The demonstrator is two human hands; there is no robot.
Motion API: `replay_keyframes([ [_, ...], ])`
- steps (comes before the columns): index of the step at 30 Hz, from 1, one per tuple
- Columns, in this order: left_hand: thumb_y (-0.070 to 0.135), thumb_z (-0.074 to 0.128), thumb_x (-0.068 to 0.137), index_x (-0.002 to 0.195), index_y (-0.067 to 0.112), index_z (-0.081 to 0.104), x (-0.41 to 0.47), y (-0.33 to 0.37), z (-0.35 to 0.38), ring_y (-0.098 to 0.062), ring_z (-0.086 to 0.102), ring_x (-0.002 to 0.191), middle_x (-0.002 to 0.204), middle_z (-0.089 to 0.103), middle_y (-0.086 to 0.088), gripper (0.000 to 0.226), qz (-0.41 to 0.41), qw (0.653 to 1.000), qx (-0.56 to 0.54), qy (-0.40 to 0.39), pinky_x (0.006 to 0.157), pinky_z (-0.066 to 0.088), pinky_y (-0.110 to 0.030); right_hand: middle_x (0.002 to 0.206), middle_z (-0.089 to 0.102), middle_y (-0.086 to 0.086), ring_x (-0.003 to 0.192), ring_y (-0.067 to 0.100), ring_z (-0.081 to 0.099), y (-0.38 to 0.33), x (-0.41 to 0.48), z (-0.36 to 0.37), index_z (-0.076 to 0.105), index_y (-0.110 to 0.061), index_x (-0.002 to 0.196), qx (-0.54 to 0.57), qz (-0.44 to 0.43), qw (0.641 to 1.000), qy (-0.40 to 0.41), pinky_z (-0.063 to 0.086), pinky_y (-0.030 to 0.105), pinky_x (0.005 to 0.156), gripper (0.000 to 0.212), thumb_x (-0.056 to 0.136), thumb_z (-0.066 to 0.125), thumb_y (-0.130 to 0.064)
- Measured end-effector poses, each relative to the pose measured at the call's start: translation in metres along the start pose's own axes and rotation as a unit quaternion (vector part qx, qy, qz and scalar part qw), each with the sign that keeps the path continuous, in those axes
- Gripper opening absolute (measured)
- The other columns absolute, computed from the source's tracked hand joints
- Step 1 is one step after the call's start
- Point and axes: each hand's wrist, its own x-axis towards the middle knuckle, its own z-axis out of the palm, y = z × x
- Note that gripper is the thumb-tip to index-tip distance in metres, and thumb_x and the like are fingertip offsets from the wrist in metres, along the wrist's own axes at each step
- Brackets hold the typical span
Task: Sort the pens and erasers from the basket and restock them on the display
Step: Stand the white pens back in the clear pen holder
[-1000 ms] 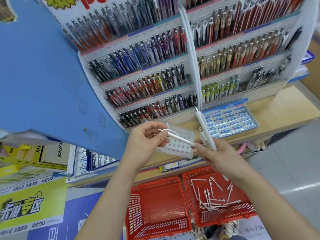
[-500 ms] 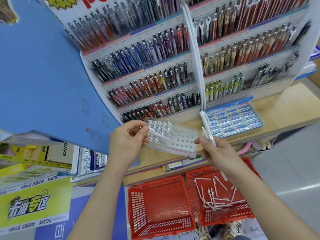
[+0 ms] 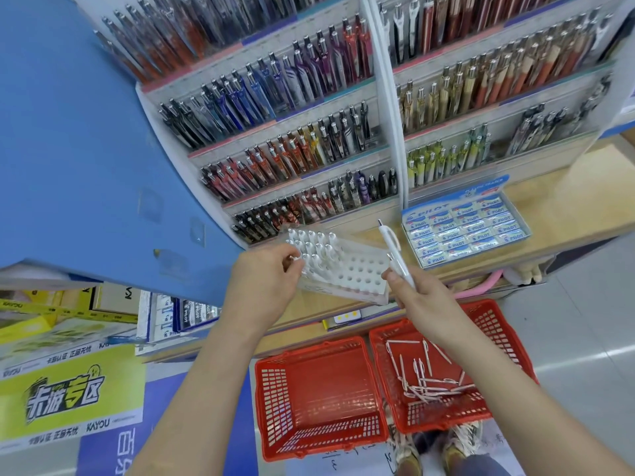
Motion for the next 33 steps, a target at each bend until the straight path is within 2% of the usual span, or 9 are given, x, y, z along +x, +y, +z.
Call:
replay_keyframes([
  [7,0.028,0.065,0.087,0.095,0.019,0.073,0.005,-0.002,0.021,-0.018,0.061,0.079,0.083,0.069,0.000,0.014,0.024,0.999,0.039,-0.015,0.072,0.044,-0.028,0.061,0.051,-0.011,0.060,0.000,0.048,0.008,0.001,0.008,0.060,-0.021,0.095,-0.017,-0.011,1.000,-0.015,0.038,0.023,0.063,0.021,0.098,0.046,-0.036],
  [12,0.026,0.059,0.091,0.092,0.018,0.073,0.003,-0.005,0.028,-0.021,0.061,0.079,0.082,0.068,-0.001,0.015,0.028,0.998,0.052,-0.033,0.069,0.048,-0.033,0.056,0.041,-0.009,0.047,0.003,0.037,0.016,0.005,0.010,0.063,-0.012,0.099,0.056,0.023,0.998,-0.025,0.031,0.024,0.054,0.034,0.097,0.043,-0.040],
  [16,0.027,0.061,0.090,0.092,0.019,0.074,0.003,-0.005,0.030,-0.022,0.062,0.086,0.087,0.070,-0.001,0.016,0.014,0.997,0.064,-0.036,0.073,0.050,-0.037,0.054,0.041,-0.009,0.042,0.003,0.034,0.016,0.009,0.009,0.065,-0.017,0.097,0.105,0.052,0.992,-0.042,0.027,0.020,0.044,0.025,0.097,0.047,-0.034],
  [18,0.029,0.060,0.090,0.094,0.021,0.074,0.004,-0.003,0.031,-0.021,0.062,0.089,0.091,0.070,0.001,0.017,0.003,0.996,0.076,-0.035,0.075,0.050,-0.037,0.055,0.039,-0.005,0.043,0.008,0.033,0.013,0.011,0.009,0.064,-0.009,0.095,0.109,0.058,0.991,-0.047,0.026,0.025,0.047,0.038,0.091,0.050,-0.044],
  [20,0.030,0.059,0.090,0.094,0.025,0.074,0.005,-0.001,0.033,-0.019,0.061,0.092,0.095,0.069,0.005,0.016,-0.012,0.995,0.090,-0.038,0.076,0.050,-0.036,0.057,0.037,0.001,0.045,0.011,0.031,0.011,0.014,0.008,0.058,0.002,0.093,0.100,0.057,0.993,-0.039,0.025,0.028,0.049,0.064,0.076,0.049,-0.058],
  [22,0.031,0.059,0.090,0.093,0.027,0.073,0.006,0.001,0.034,-0.018,0.061,0.093,0.097,0.068,0.007,0.015,-0.026,0.994,0.100,-0.041,0.075,0.050,-0.034,0.058,0.036,0.004,0.045,0.011,0.031,0.009,0.015,0.008,0.055,0.007,0.092,0.094,0.051,0.994,-0.036,0.025,0.029,0.049,0.072,0.071,0.049,-0.062],
  [27,0.030,0.060,0.088,0.090,0.027,0.074,0.008,0.002,0.035,-0.018,0.063,0.090,0.095,0.070,0.007,0.014,-0.042,0.992,0.104,-0.051,0.075,0.052,-0.035,0.064,0.038,0.004,0.046,0.011,0.035,-0.002,0.002,0.006,0.064,-0.014,0.102,0.188,0.054,0.978,-0.075,0.027,0.023,0.042,0.024,0.099,0.046,-0.029],
  [30,0.037,0.060,0.088,0.095,0.029,0.072,0.006,0.007,0.028,-0.016,0.062,0.081,0.086,0.069,0.006,0.017,-0.062,0.995,0.071,-0.040,0.070,0.050,-0.032,0.065,0.043,0.002,0.043,0.013,0.035,-0.016,-0.008,-0.002,0.064,-0.026,0.110,0.219,0.048,0.968,-0.114,0.026,0.021,0.040,0.025,0.099,0.044,-0.036],
  [33,0.041,0.062,0.087,0.104,0.029,0.070,0.001,0.026,0.017,-0.012,0.058,0.069,0.069,0.063,0.006,0.023,-0.091,0.987,-0.129,-0.024,0.068,0.048,-0.031,0.066,0.044,0.002,0.042,0.012,0.027,-0.028,-0.013,-0.010,0.065,-0.027,0.111,0.214,0.043,0.965,-0.146,0.019,0.020,0.041,0.028,0.098,0.043,-0.039],
])
